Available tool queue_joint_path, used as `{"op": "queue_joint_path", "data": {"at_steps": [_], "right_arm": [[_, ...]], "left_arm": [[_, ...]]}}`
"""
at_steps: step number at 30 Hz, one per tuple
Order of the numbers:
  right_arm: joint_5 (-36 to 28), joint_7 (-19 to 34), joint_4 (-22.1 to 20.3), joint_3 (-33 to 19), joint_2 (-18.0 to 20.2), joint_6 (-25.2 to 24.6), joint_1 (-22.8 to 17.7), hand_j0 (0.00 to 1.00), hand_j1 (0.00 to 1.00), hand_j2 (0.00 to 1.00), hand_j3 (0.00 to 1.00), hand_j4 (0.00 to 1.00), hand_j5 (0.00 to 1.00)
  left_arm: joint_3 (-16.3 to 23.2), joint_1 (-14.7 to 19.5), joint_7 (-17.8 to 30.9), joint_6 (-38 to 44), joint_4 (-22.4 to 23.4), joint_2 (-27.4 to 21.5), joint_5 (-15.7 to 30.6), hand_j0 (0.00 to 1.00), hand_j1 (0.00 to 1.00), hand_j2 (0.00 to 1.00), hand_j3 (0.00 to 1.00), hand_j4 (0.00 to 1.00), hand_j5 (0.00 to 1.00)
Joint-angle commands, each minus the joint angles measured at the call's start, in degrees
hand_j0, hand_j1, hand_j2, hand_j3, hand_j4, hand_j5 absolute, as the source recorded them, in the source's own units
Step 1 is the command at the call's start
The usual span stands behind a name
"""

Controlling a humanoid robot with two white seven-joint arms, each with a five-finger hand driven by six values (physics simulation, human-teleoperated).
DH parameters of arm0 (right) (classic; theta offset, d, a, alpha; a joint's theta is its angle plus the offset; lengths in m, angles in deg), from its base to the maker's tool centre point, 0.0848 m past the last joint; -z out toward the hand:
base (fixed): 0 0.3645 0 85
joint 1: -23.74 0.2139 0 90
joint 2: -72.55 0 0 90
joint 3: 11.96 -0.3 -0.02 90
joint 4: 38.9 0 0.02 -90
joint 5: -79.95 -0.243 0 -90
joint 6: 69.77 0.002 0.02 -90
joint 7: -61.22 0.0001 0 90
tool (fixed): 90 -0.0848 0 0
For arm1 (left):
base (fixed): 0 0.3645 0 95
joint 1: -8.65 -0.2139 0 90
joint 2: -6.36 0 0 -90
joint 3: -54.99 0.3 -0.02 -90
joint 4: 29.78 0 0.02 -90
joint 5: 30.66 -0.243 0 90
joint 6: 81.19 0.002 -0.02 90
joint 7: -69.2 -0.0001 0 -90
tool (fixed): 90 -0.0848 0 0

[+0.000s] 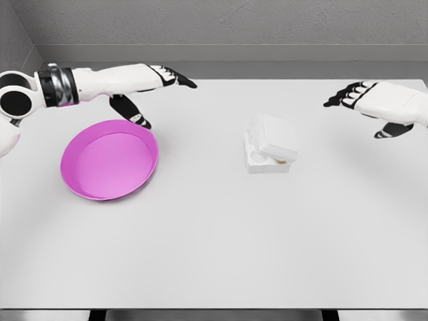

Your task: Pack egg into the box and close the box lid

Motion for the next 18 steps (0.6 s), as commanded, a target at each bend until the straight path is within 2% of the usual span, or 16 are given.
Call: {"op": "queue_joint_path", "data": {"at_steps": [1, 3, 10, 13, 15, 18], "right_arm": [[-0.3, 0.0, -2.2, 1.1, 0.1, -0.2, 0.0, 1.0, 1.0, 1.0, 1.0, 1.0, 1.0], [-0.3, 0.0, -0.6, 0.4, 0.1, -0.2, 0.1, 1.0, 1.0, 1.0, 1.0, 1.0, 1.0], [-0.5, 0.0, -1.4, -0.4, -0.3, -0.2, 0.6, 1.0, 1.0, 1.0, 1.0, 1.0, 1.0], [-1.9, 0.0, -2.6, -0.3, 0.1, -0.2, 0.7, 1.0, 1.0, 1.0, 1.0, 1.0, 1.0], [-2.0, 0.0, -7.5, 2.3, 0.3, -0.2, 0.4, 1.0, 1.0, 1.0, 1.0, 1.0, 1.0], [-2.0, 0.0, -8.3, 4.0, 0.2, -0.2, 0.4, 1.0, 1.0, 1.0, 1.0, 1.0, 1.0]], "left_arm": [[-0.2, 0.0, 0.0, 0.2, 0.1, -1.5, 1.1, 1.0, 1.0, 1.0, 1.0, 1.0, 1.0], [-0.2, 0.0, 0.0, 0.2, 0.0, -1.7, 1.3, 1.0, 1.0, 1.0, 1.0, 1.0, 1.0], [-0.2, -0.1, 0.0, 0.2, 0.0, -2.1, 1.4, 1.0, 1.0, 1.0, 1.0, 1.0, 1.0], [-0.2, -0.1, 0.0, 0.2, -0.2, -2.1, 1.4, 1.0, 1.0, 1.0, 1.0, 1.0, 1.0], [-0.1, -0.2, 0.0, 0.2, -0.3, -2.8, 1.7, 1.0, 1.0, 1.0, 1.0, 1.0, 1.0], [-0.2, -0.3, 0.0, 0.2, -0.4, -3.5, 2.9, 1.0, 1.0, 1.0, 1.0, 1.0, 1.0]]}}
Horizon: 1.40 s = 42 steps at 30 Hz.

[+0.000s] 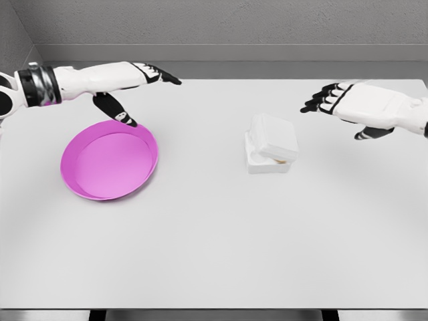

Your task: Pack egg into the box and close the box lid

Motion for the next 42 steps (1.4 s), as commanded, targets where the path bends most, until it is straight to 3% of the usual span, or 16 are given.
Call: {"op": "queue_joint_path", "data": {"at_steps": [1, 4, 7, 12, 26, 31, 32, 35, 39, 42], "right_arm": [[-0.4, 0.0, -1.3, 1.3, 0.1, -0.2, 0.0, 1.0, 1.0, 1.0, 1.0, 1.0, 1.0], [-0.3, 0.0, -1.7, 4.7, 0.1, -0.2, 0.0, 1.0, 1.0, 1.0, 1.0, 1.0, 1.0], [-0.3, 0.0, -4.8, 5.0, 0.1, -0.2, -0.1, 1.0, 1.0, 1.0, 1.0, 1.0, 1.0], [-0.3, 0.0, -6.2, 7.2, -0.4, -0.2, 0.2, 1.0, 1.0, 1.0, 1.0, 1.0, 1.0], [0.2, 0.0, -6.3, 12.6, -1.5, -0.2, 0.4, 1.0, 1.0, 1.0, 1.0, 1.0, 1.0], [-2.1, 0.0, -5.1, 3.8, -1.4, -0.2, 1.7, 1.0, 1.0, 1.0, 1.0, 1.0, 1.0], [-4.8, 0.0, -3.6, 3.3, -1.4, -0.2, 1.8, 1.0, 1.0, 1.0, 1.0, 1.0, 1.0], [-4.9, 0.0, -2.5, 3.3, -1.4, -0.2, 1.8, 1.0, 1.0, 1.0, 1.0, 1.0, 1.0], [-5.1, 0.0, 4.5, -1.0, -1.4, -0.2, 1.9, 1.0, 1.0, 1.0, 1.0, 1.0, 1.0], [-5.0, 0.0, 4.9, -1.1, -1.3, -0.2, 1.9, 1.0, 1.0, 1.0, 1.0, 1.0, 1.0]], "left_arm": [[-0.1, 0.0, 0.0, 0.2, 0.1, -0.4, 0.9, 1.0, 1.0, 1.0, 1.0, 1.0, 1.0], [-0.1, 0.0, 0.0, 0.2, 0.0, -0.4, 0.9, 1.0, 1.0, 1.0, 1.0, 1.0, 1.0], [-0.1, -0.2, 0.0, 0.2, 0.0, -0.8, 1.0, 1.0, 1.0, 1.0, 1.0, 1.0, 1.0], [-0.4, -0.3, 0.0, 0.2, 0.4, -1.6, 1.4, 1.0, 1.0, 1.0, 1.0, 1.0, 1.0], [-0.8, -0.4, 0.0, 0.2, 0.4, -1.7, 1.5, 1.0, 1.0, 1.0, 1.0, 1.0, 1.0], [-0.8, -0.4, 0.0, 0.2, 0.4, -1.7, 1.5, 1.0, 1.0, 1.0, 1.0, 1.0, 1.0], [-0.8, -0.4, 0.0, 0.2, 0.4, -1.7, 1.5, 1.0, 1.0, 1.0, 1.0, 1.0, 1.0], [-0.8, -0.4, 0.0, 0.2, 0.4, -2.3, 1.6, 1.0, 1.0, 1.0, 1.0, 1.0, 1.0], [-2.4, -0.7, 0.0, 0.2, 0.9, -3.0, 2.7, 1.0, 1.0, 1.0, 1.0, 1.0, 1.0], [-2.2, -1.6, 0.0, 0.2, 1.4, -2.3, 2.7, 1.0, 1.0, 1.0, 1.0, 1.0, 1.0]]}}
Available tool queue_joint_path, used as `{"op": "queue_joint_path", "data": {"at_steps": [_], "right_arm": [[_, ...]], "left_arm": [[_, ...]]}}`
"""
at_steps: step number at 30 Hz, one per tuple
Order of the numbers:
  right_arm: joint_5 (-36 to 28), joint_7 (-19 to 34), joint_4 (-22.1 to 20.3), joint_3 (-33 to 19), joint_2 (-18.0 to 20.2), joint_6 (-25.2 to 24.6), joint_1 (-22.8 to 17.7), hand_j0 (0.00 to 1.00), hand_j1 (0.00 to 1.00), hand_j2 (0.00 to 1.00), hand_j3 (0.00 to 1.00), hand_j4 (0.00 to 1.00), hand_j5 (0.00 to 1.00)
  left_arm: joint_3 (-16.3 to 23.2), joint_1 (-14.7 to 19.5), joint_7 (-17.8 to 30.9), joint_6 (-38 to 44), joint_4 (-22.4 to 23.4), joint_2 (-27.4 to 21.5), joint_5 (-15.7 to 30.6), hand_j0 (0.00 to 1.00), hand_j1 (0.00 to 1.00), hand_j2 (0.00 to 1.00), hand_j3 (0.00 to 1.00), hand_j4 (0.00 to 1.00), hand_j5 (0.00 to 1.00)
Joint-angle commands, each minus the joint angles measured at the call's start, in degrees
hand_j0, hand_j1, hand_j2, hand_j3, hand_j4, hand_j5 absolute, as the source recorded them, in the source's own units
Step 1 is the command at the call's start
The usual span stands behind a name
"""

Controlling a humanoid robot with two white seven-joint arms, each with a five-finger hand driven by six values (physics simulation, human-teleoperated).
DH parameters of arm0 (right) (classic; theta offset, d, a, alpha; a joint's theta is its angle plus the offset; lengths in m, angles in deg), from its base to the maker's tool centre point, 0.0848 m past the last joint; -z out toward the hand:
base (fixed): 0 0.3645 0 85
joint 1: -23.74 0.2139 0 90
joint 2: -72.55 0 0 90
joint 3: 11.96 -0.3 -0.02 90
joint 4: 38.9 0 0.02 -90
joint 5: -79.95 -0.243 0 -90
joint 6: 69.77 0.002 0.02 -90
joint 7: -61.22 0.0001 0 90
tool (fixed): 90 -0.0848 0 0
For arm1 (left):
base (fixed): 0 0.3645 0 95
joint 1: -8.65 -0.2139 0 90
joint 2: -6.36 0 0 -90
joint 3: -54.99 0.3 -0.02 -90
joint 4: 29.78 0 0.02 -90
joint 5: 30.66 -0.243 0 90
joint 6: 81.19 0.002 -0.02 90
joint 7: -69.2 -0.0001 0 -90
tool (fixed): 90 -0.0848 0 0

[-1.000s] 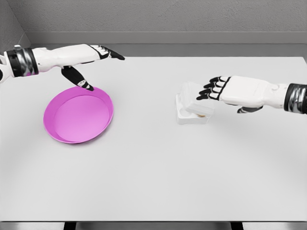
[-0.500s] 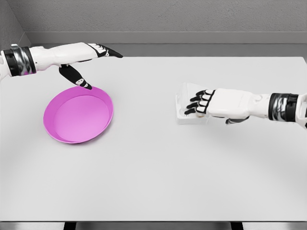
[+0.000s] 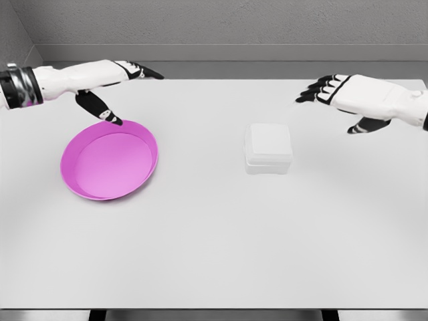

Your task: Pack egg into the box and close the box lid

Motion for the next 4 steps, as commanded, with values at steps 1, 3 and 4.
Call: {"op": "queue_joint_path", "data": {"at_steps": [1, 3, 4], "right_arm": [[-0.4, 0.0, 1.5, -0.7, 0.1, -0.2, 0.0, 1.0, 1.0, 1.0, 1.0, 1.0, 1.0], [-0.4, 0.0, 1.5, -0.7, 0.2, -0.2, -0.1, 1.0, 1.0, 1.0, 1.0, 1.0, 1.0], [-0.4, 0.0, 1.7, -0.7, 0.2, -0.2, -0.1, 1.0, 1.0, 1.0, 1.0, 1.0, 1.0]], "left_arm": [[-0.3, 0.0, 0.0, 0.2, 0.3, 0.1, 0.6, 1.0, 1.0, 1.0, 1.0, 1.0, 1.0], [-0.3, -0.6, 0.0, 0.2, 0.3, 0.1, 0.6, 1.0, 1.0, 1.0, 1.0, 1.0, 1.0], [-0.3, -0.6, 0.0, 0.2, 0.3, 0.2, 0.6, 1.0, 1.0, 1.0, 1.0, 1.0, 1.0]]}}
